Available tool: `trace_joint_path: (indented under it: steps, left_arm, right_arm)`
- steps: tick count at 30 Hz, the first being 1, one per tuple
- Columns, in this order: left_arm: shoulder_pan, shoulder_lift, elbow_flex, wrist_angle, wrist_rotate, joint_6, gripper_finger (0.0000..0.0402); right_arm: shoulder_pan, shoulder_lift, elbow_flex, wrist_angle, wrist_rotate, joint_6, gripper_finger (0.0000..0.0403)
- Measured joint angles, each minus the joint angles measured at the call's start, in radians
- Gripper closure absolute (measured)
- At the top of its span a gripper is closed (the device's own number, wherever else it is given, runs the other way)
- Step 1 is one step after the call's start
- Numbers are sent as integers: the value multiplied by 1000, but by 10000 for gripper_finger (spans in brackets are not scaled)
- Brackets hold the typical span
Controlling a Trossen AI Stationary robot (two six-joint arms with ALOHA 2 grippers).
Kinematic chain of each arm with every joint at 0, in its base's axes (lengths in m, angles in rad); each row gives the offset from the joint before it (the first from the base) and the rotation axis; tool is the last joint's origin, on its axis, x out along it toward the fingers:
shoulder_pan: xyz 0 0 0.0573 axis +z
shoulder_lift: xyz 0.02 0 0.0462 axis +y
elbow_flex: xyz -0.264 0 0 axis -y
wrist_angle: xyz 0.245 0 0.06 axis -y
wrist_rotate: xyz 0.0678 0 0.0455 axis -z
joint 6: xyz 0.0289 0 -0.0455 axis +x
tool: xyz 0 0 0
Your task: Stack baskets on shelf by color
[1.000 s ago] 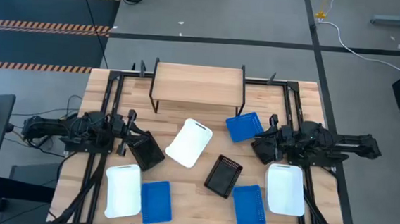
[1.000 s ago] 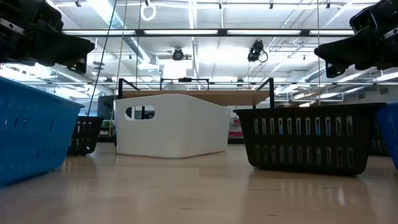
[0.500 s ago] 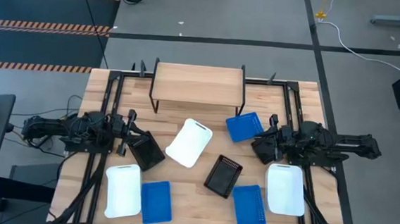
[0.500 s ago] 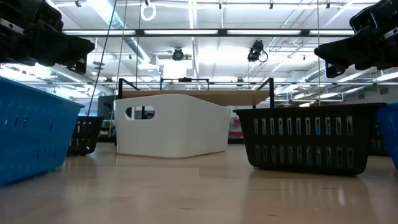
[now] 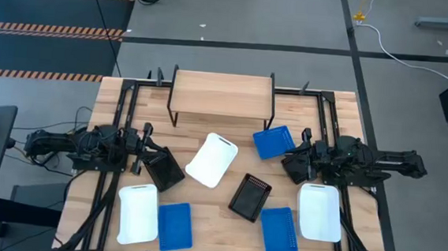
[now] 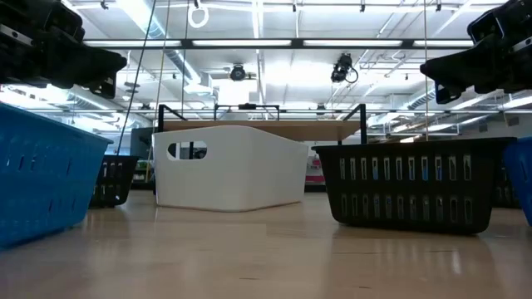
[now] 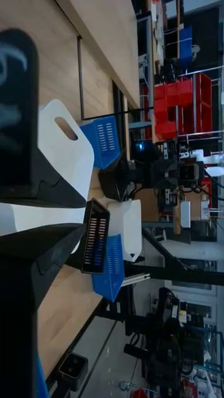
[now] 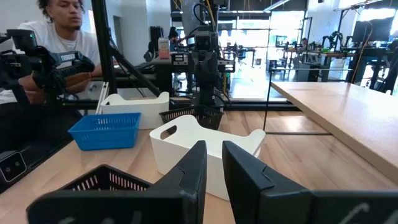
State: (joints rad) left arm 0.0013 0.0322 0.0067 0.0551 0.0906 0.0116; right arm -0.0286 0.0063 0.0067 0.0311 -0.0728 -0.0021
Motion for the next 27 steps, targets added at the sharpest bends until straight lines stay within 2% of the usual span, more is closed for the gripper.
trace_joint_path:
  steps: [27]
  left_arm:
    - [0,0,0,0,0,0,349]
  right_arm:
    - [0,0,0,0,0,0,343]
